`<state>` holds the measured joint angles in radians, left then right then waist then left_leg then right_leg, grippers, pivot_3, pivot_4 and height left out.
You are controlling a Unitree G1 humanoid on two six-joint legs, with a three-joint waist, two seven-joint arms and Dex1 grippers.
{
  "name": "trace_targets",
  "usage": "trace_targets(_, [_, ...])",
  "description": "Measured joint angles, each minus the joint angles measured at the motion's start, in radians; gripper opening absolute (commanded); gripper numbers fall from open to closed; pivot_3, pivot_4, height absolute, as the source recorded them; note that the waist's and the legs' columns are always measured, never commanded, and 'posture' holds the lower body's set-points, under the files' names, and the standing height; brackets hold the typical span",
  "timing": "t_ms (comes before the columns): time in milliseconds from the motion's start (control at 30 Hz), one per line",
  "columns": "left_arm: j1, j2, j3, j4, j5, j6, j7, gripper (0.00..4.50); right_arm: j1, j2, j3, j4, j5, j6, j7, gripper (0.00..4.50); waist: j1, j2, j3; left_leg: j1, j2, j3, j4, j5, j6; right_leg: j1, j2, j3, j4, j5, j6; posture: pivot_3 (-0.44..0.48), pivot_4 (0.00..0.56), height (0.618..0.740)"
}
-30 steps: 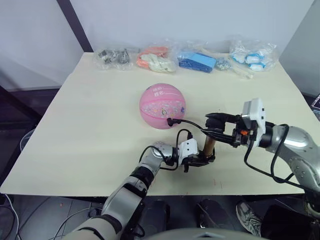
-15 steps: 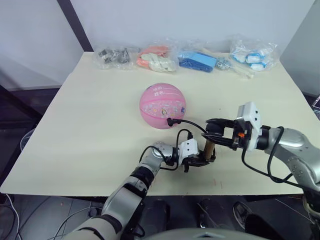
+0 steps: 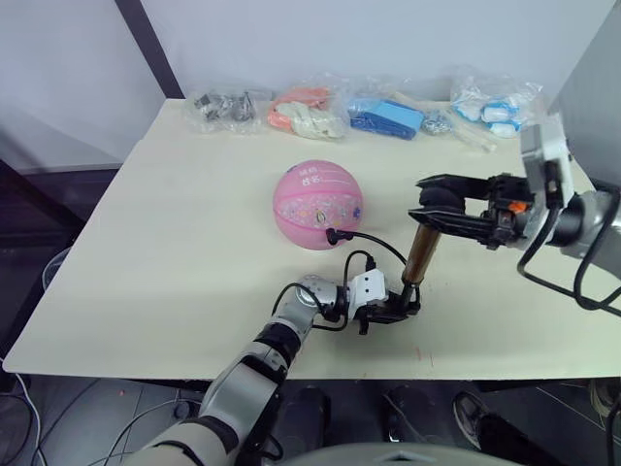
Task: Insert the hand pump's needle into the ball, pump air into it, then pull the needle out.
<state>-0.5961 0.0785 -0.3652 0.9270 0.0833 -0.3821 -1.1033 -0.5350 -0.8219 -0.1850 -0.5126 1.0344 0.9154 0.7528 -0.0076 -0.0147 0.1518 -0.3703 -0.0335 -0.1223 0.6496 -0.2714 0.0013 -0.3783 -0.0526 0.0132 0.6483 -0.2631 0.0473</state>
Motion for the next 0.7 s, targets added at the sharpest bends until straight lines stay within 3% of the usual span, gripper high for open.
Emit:
trace_targets(267, [0.002, -0.001, 0.000, 0.000, 0.001, -0.001, 0.000, 1.11, 0.041, 0.023, -0.011, -0.007, 0.015, -0.019, -0.022, 1.93, 0.001, 0.000, 0.000, 0.000, 0.000, 0.000, 0.000, 0.000, 0.000, 0.000, 0.000, 0.000, 0.000, 0.000, 0.000, 0.000, 0.150, 0.740])
trace_targets(700, [0.010, 0.011, 0.000, -0.003, 0.001, -0.001, 0.007, 1.11, 0.224, 0.147, 0.184, -0.005, -0.279, -0.279, 0.032, 1.93, -0.005, -0.004, -0.006, 0.005, 0.001, 0.001, 0.000, 0.000, 0.000, 0.002, 0.002, 0.001, 0.001, -0.001, 0.002, 0.000, 0.150, 0.740])
